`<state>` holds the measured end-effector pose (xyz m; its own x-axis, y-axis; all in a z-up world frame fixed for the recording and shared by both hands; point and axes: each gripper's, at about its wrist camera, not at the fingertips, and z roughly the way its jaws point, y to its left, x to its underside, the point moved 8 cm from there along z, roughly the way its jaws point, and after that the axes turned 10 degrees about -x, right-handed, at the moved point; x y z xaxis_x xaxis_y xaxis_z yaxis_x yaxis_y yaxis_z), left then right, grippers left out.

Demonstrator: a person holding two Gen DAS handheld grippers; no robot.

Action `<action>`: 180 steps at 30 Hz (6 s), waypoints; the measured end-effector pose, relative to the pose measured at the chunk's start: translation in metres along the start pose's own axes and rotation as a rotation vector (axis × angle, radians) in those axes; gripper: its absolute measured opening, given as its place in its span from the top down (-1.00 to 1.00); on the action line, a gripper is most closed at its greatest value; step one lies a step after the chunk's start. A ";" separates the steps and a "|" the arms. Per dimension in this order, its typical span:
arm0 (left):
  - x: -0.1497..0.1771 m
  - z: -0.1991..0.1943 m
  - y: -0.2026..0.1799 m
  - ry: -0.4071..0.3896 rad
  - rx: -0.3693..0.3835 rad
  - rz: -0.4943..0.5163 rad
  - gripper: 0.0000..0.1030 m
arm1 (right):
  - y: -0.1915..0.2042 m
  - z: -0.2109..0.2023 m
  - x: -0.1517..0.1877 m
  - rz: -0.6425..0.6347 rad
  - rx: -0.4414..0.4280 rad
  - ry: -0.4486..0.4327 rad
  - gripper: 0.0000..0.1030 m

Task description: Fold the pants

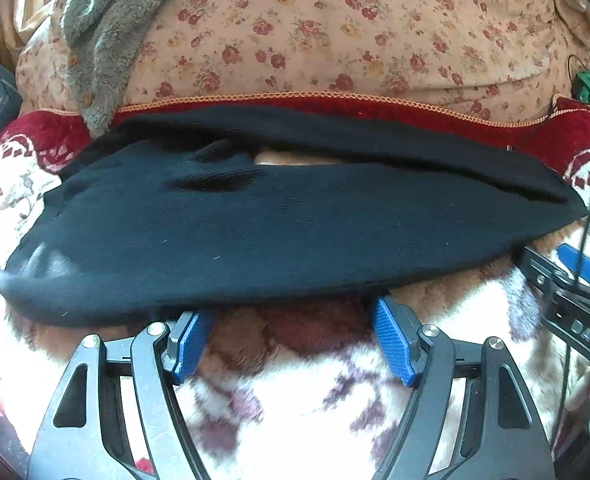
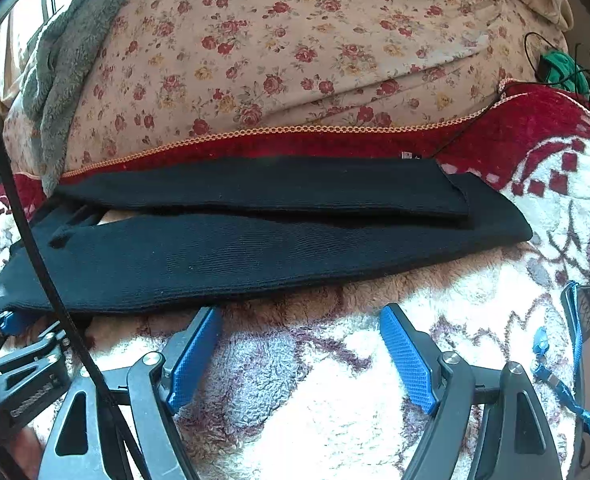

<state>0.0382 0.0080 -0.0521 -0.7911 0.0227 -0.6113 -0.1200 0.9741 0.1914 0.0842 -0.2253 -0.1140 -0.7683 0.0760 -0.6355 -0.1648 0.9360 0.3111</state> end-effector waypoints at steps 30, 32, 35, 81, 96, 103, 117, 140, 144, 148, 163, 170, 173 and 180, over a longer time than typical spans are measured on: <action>0.000 -0.075 0.085 -0.111 -0.051 -0.163 -0.43 | 0.046 -0.069 0.006 0.005 -0.261 -0.030 -0.40; 0.002 -0.074 0.090 -0.110 -0.062 -0.172 -0.43 | 0.044 -0.069 0.005 0.010 -0.257 -0.028 -0.40; 0.005 -0.069 0.094 -0.094 -0.064 -0.179 -0.43 | 0.041 -0.067 0.007 0.022 -0.254 -0.020 -0.40; -0.009 0.040 0.184 0.168 -0.046 -0.540 0.73 | -0.057 0.016 -0.033 0.405 -0.386 -0.068 0.76; 0.007 -0.016 0.221 0.118 -0.009 -0.482 0.81 | -0.014 -0.042 -0.007 0.290 -0.431 -0.066 0.85; 0.035 -0.027 0.250 0.134 -0.050 -0.485 0.81 | 0.023 -0.071 0.041 0.269 -0.506 0.003 0.85; 0.068 -0.023 0.287 0.196 -0.073 -0.608 0.38 | 0.040 -0.093 0.072 0.229 -0.448 0.171 0.66; 0.020 -0.052 0.237 0.117 -0.103 -0.486 0.37 | 0.099 -0.067 0.024 0.136 -0.530 0.156 0.45; 0.011 -0.049 0.212 0.126 -0.063 -0.453 0.32 | 0.097 -0.060 0.018 0.164 -0.530 0.149 0.44; 0.004 -0.043 0.196 0.134 -0.047 -0.421 0.32 | 0.087 -0.053 0.010 0.212 -0.526 0.143 0.41; -0.040 0.004 0.143 0.190 0.124 -0.373 -0.05 | 0.020 0.001 -0.019 0.529 -0.566 0.116 0.21; -0.056 0.032 0.148 0.224 0.162 -0.432 -0.05 | 0.003 0.015 -0.027 0.586 -0.568 0.097 0.21; -0.063 0.042 0.146 0.229 0.171 -0.445 -0.05 | 0.001 0.021 -0.032 0.592 -0.566 0.095 0.19; -0.074 0.071 0.143 0.278 0.192 -0.514 -0.05 | -0.003 0.033 -0.039 0.628 -0.585 0.106 0.10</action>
<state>0.1220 0.1620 -0.0343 -0.7906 -0.4951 -0.3603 -0.4381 0.8685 -0.2320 0.1350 -0.2193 -0.1137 -0.8726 0.4602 -0.1638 0.0403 0.4020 0.9148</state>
